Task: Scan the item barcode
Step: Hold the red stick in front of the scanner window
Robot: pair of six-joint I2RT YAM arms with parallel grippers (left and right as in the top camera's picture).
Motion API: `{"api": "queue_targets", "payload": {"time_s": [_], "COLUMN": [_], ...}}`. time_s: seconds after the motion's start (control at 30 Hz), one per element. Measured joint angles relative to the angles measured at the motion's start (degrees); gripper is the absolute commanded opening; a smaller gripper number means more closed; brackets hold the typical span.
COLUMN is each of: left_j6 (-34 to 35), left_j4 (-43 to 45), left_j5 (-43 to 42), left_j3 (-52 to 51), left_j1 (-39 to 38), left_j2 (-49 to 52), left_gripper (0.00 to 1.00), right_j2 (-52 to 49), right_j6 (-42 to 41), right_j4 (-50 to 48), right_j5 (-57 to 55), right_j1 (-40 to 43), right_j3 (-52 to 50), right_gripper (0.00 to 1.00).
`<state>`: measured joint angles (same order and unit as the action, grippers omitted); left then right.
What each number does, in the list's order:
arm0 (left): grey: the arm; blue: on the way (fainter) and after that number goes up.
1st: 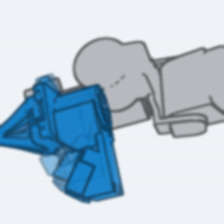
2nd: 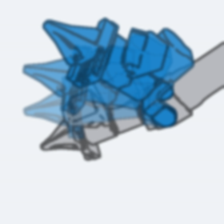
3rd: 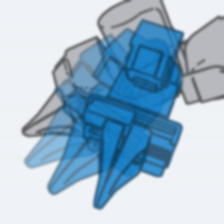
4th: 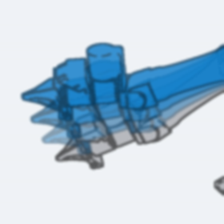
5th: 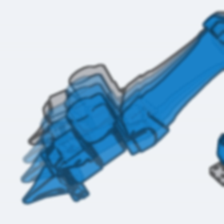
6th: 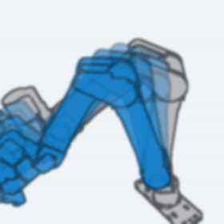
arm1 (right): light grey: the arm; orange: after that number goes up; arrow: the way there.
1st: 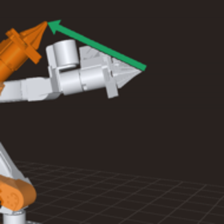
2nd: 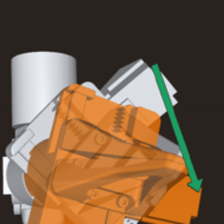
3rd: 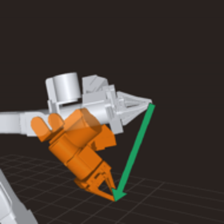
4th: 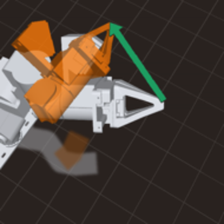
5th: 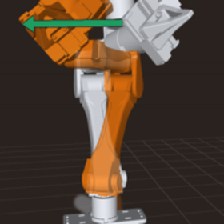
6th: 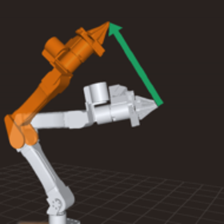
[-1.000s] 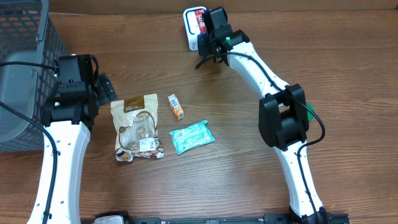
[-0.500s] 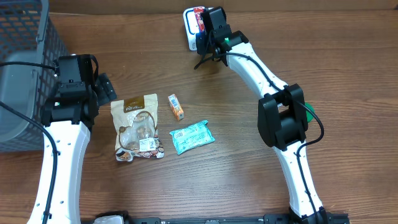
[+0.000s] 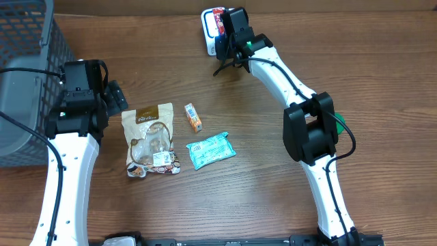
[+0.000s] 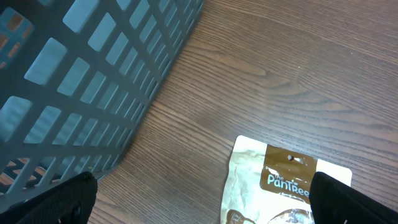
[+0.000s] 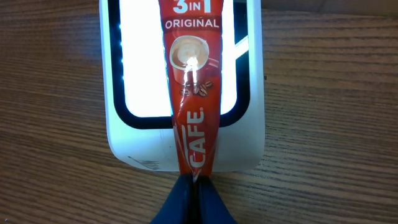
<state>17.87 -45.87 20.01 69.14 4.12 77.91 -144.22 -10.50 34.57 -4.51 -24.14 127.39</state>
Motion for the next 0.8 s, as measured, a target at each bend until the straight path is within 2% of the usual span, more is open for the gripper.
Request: {"api": "queue_targets", "payload": {"time_s": [0.8], "left_j6": [0.0], "left_j4": [0.0], "left_j5": [0.0], "left_j3": [0.0], "left_j1": [0.0], "left_j2": [0.0], "left_gripper": [1.0], "right_j2": [2.4], "right_j6": [0.0], "right_j4": [5.1], "right_j5": [0.0], "right_j1": [0.0], "right_j3": [0.0], "right_gripper": [0.04]}}
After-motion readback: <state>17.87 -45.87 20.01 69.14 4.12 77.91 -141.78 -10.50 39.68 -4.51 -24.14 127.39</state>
